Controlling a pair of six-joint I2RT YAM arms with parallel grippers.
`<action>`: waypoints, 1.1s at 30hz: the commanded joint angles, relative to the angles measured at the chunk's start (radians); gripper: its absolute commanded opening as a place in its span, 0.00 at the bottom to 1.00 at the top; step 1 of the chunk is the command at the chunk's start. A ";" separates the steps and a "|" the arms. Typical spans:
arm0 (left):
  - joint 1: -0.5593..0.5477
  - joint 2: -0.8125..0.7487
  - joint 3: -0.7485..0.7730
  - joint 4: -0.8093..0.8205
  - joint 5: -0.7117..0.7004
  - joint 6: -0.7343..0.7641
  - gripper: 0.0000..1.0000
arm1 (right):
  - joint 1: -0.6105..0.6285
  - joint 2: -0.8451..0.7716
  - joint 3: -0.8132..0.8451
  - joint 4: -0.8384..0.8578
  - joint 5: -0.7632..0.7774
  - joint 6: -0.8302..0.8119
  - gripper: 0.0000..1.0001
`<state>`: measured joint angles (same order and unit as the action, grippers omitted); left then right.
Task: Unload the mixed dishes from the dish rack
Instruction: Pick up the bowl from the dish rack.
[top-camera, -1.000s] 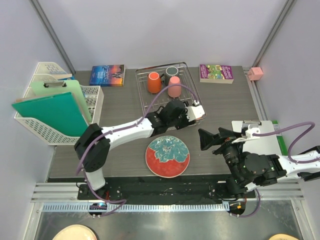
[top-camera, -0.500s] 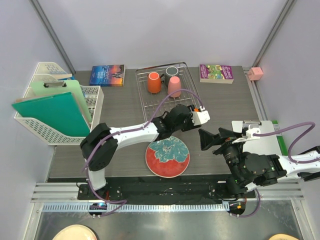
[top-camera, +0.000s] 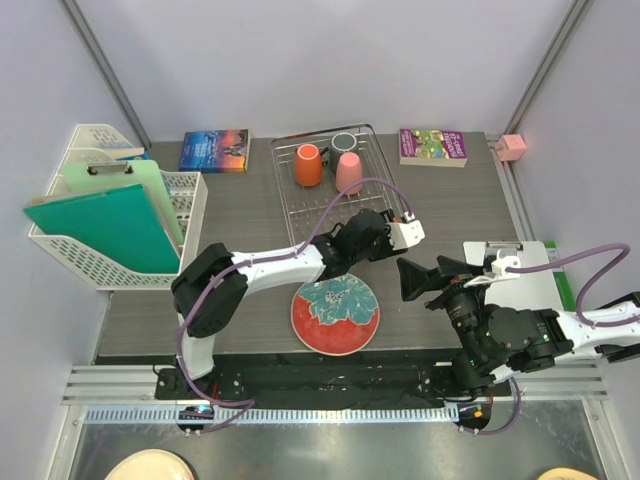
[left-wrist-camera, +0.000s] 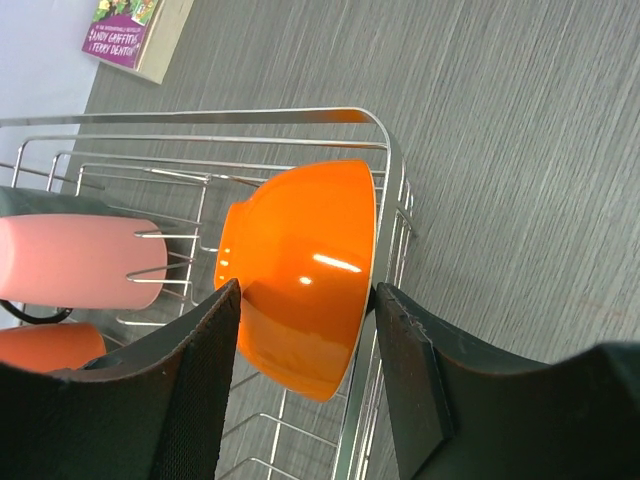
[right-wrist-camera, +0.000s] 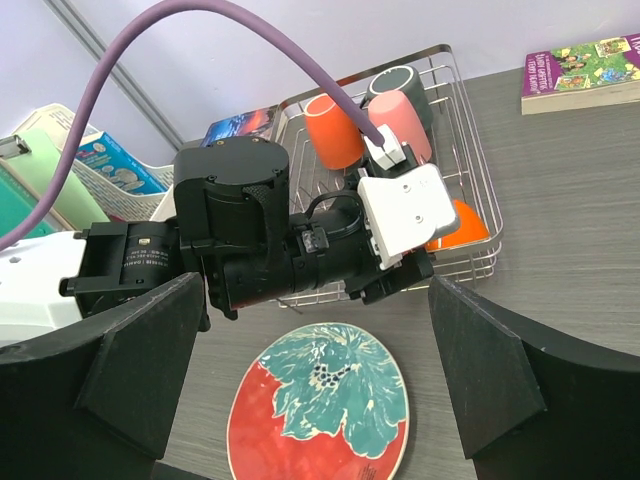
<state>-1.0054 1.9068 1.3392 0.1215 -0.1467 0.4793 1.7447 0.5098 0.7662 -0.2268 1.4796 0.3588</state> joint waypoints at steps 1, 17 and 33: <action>0.014 -0.011 0.052 0.072 -0.013 -0.018 0.56 | 0.003 -0.010 0.004 -0.005 0.117 0.055 1.00; 0.093 -0.046 0.086 0.044 0.015 -0.065 0.58 | 0.003 -0.007 0.008 -0.032 0.107 0.083 1.00; 0.122 0.000 0.147 -0.006 0.039 -0.067 0.63 | 0.003 -0.010 0.010 -0.051 0.104 0.098 1.00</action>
<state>-0.8921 1.9064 1.4376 0.0956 -0.0971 0.4191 1.7447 0.5098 0.7662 -0.2798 1.4792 0.4141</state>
